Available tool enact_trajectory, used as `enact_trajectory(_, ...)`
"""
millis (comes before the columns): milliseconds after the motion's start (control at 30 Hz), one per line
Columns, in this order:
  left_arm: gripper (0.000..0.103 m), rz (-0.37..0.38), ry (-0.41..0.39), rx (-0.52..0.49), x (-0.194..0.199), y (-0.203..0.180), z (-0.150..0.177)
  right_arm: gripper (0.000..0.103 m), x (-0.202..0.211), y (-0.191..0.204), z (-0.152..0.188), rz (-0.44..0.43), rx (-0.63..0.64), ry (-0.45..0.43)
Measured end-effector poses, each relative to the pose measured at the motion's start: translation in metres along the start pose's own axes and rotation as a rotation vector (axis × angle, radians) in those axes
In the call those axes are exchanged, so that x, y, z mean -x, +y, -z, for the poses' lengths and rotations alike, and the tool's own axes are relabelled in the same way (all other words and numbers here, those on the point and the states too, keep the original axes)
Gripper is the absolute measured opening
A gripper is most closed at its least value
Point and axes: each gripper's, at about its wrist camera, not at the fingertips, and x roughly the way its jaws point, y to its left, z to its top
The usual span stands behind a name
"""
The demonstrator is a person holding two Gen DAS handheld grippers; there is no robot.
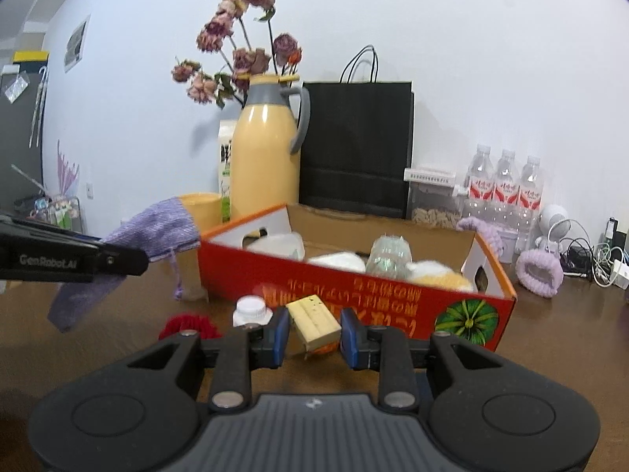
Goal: Organize objects
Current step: 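Release the purple pouch into the box with the left tool while the right tool drops the yellow block in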
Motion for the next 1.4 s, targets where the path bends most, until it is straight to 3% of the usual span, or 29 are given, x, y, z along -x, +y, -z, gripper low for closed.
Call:
enact_trajectory(167,0.015,0.024,-0.039,0.007,-0.015,-0.009,-0.024,0.027,-0.012,-0.009,-0.022,0.011,-0.011,-0.029)
enact_trajectory(467,0.016,0.056,-0.035,0.064,-0.075,-0.025,-0.067,0.027,-0.055,-0.029,-0.052,0.059,-0.018,-0.049)
enact_trajectory(767,0.016,0.080,0.027,0.117,-0.149,-0.024,-0.074,0.027,-0.122,-0.056,-0.048,0.080,-0.066,0.031)
enact_trajectory(1033,0.019,0.080,0.059,0.082,-0.177,-0.019,-0.074,0.027,-0.146,-0.055,-0.044,0.084,-0.041,0.064)
enact_trajectory(1133,0.040,0.069,0.070,0.062,-0.181,-0.022,-0.070,0.028,-0.146,-0.054,-0.043,0.091,-0.037,0.074)
enact_trajectory(1200,0.073,0.059,0.064,0.054,-0.180,-0.023,-0.068,0.032,-0.144,-0.053,-0.042,0.102,-0.031,0.077)
enact_trajectory(1233,0.083,0.050,0.055,0.053,-0.178,-0.023,-0.068,0.045,-0.143,-0.053,-0.042,0.106,-0.031,0.077)
enact_trajectory(1267,0.100,0.035,0.042,0.053,-0.177,-0.023,-0.069,0.063,-0.142,-0.053,-0.041,0.110,-0.035,0.077)
enact_trajectory(1333,0.103,0.000,0.003,0.056,-0.172,-0.024,-0.069,0.087,-0.140,-0.054,-0.041,0.116,-0.045,0.072)
enact_trajectory(1400,0.103,-0.006,-0.002,0.055,-0.171,-0.024,-0.069,0.096,-0.139,-0.054,-0.041,0.122,-0.052,0.062)
